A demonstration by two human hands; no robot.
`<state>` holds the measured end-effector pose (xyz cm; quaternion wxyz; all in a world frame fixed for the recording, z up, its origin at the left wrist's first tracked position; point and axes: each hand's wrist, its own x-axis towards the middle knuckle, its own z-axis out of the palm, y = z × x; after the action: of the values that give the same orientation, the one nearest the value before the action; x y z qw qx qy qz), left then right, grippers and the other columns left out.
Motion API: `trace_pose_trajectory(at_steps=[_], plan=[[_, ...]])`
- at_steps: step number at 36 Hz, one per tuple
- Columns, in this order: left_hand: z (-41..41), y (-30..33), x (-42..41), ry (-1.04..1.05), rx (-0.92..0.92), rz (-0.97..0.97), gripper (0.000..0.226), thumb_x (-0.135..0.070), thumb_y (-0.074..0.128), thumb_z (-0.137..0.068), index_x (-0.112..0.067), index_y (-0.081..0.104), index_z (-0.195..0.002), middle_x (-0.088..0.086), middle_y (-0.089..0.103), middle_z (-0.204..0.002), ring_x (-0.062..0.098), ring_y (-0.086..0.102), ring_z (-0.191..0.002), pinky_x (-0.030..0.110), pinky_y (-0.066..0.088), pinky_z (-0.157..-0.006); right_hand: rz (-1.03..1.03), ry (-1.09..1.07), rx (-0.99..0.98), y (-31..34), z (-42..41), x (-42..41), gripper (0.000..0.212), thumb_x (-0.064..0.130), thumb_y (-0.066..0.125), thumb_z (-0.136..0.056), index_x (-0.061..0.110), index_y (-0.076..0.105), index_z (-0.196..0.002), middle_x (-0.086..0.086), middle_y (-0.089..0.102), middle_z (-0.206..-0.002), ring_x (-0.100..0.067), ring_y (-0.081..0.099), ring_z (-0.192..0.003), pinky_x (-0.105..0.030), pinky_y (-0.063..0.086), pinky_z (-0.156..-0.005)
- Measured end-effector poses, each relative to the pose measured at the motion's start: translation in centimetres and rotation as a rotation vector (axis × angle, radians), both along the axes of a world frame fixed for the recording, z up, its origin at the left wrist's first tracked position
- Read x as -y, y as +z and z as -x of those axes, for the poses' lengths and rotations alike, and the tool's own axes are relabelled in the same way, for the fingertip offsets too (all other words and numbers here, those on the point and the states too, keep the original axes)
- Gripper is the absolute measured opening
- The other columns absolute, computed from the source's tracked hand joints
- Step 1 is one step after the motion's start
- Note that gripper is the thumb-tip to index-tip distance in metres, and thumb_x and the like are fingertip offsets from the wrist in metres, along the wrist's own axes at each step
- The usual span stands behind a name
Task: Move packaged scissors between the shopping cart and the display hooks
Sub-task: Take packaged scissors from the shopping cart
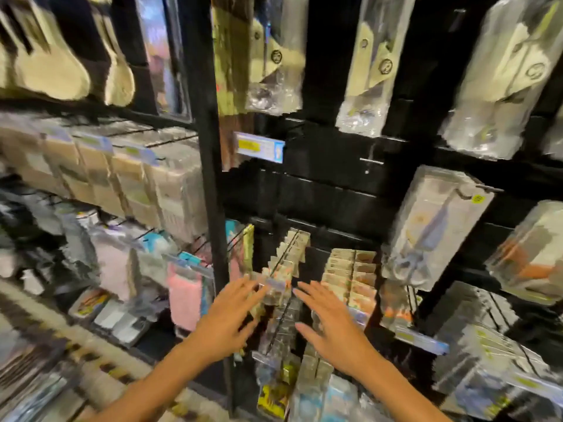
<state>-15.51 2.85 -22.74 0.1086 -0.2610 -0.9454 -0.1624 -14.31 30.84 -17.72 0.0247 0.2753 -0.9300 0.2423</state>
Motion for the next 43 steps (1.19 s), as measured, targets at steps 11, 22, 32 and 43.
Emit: trace_pose_trajectory(at_steps=[11, 22, 32, 43], plan=[[-13.0, -5.0, 22.0, 0.494, 0.239, -0.025, 0.069, -0.057, 0.034, -0.096, -0.03, 0.029, -0.159, 0.001, 0.022, -0.167, 0.027, 0.014, -0.155, 0.051, 0.013, -0.125, -0.187, 0.396, 0.184, -4.8, 0.6, 22.7, 0.066, 0.047, 0.054, -0.1, 0.039, 0.018, -0.155, 0.028, 0.004, -0.155, 0.005, -0.005, -0.143, -0.021, -0.003, -0.12], [-27.3, -8.6, 34.9, 0.871, 0.303, -0.016, 0.067, -0.045, 0.06, -0.083, -0.026, 0.045, -0.146, 0.006, 0.056, -0.144, 0.029, 0.052, -0.131, 0.037, 0.035, -0.11, -0.289, 0.733, 0.343, -11.4, -2.2, 40.3, 0.059, 0.065, 0.043, -0.095, 0.051, 0.009, -0.141, 0.024, 0.008, -0.149, -0.013, 0.002, -0.153, -0.033, 0.009, -0.125], [-29.3, -11.1, 40.9, 1.103, 0.559, -0.065, 0.084, -0.077, 0.005, -0.094, -0.029, 0.03, -0.159, -0.001, 0.028, -0.166, 0.03, 0.024, -0.154, 0.042, 0.014, -0.123, -0.331, 0.878, 0.339, -15.1, 0.4, 50.7, 0.066, 0.051, 0.055, -0.098, 0.036, 0.026, -0.156, 0.016, 0.022, -0.162, -0.009, 0.009, -0.153, -0.026, 0.011, -0.123], [-22.8, -13.0, 47.9, 1.245, 0.711, -0.14, 0.092, -0.078, -0.006, -0.09, -0.028, 0.025, -0.161, 0.004, 0.025, -0.167, 0.032, 0.021, -0.155, 0.044, 0.006, -0.124, -0.339, 1.001, 0.375, -17.5, 7.8, 64.1, 0.063, 0.041, 0.058, -0.099, 0.029, 0.031, -0.155, 0.008, 0.033, -0.159, -0.013, 0.022, -0.15, -0.019, 0.012, -0.117]])
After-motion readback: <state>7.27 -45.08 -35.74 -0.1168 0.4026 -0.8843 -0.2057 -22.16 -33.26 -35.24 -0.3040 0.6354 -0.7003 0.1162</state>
